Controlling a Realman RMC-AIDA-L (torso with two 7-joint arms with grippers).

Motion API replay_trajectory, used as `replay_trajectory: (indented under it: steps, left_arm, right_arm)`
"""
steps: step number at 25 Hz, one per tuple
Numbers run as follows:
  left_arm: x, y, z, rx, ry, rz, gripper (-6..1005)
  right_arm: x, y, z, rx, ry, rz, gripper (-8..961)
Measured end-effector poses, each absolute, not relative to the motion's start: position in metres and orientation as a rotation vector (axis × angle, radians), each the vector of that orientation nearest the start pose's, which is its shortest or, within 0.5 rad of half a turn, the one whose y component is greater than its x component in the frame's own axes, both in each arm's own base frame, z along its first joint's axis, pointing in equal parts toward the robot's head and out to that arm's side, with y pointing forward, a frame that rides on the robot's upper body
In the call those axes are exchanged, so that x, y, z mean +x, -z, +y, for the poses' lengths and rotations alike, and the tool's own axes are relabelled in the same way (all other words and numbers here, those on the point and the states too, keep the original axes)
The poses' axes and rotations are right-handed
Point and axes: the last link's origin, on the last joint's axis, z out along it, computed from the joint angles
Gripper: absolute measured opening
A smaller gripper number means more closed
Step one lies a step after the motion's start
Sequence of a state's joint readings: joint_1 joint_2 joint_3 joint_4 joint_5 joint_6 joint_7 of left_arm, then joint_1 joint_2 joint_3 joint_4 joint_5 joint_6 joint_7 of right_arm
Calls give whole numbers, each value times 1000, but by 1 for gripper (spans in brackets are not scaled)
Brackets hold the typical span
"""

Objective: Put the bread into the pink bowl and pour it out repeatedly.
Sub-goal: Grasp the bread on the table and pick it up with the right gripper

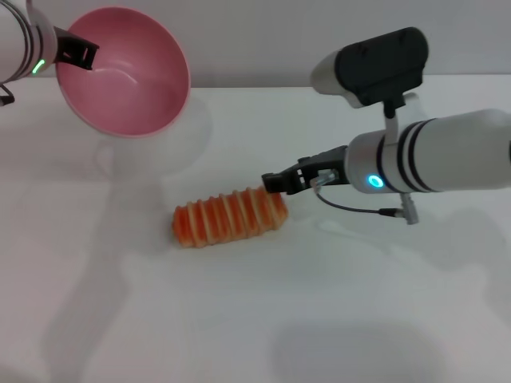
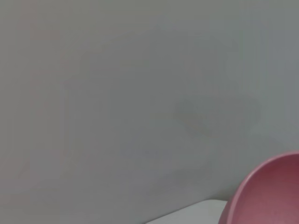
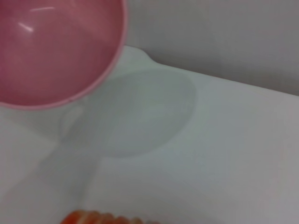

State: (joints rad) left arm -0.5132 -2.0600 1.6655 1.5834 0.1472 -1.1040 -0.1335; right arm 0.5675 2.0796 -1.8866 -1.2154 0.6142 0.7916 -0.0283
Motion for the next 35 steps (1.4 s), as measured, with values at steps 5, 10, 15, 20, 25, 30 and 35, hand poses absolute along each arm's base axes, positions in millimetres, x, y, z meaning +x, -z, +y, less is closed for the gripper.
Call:
replay_trajectory:
  steps: [5,10,15,20,25,30,35]
  left_arm:
    - [-151,-55,405,-1790,-210,-699,46]
    - [-151,-55,406,-1792,-211,-693,46]
    - [-150,-53,405,-1799,-217,-684,46]
    - [-149,-51,405,-1808,-215,-682,46]
    - [-149,-50,404,-1809,-218,-681,46]
    - [-149,-50,404,-1810,-220,-679,46]
    - [-149,-49,404,-1814,-223,-674,46]
  right_arm:
    - [145,106,365,-2384,-33,1085,686]
    - [151,117,365,-2390,-15,1126,685]
    - [156,126,366,-2401,-7,1149,684]
    - [163,128,367,-2384,4,1173,679]
    - [170,127,369,-2368,17,1188,673]
    - [172,127,368,-2378,26,1162,525]
    - [172,126,367,-2382,34,1156,442]
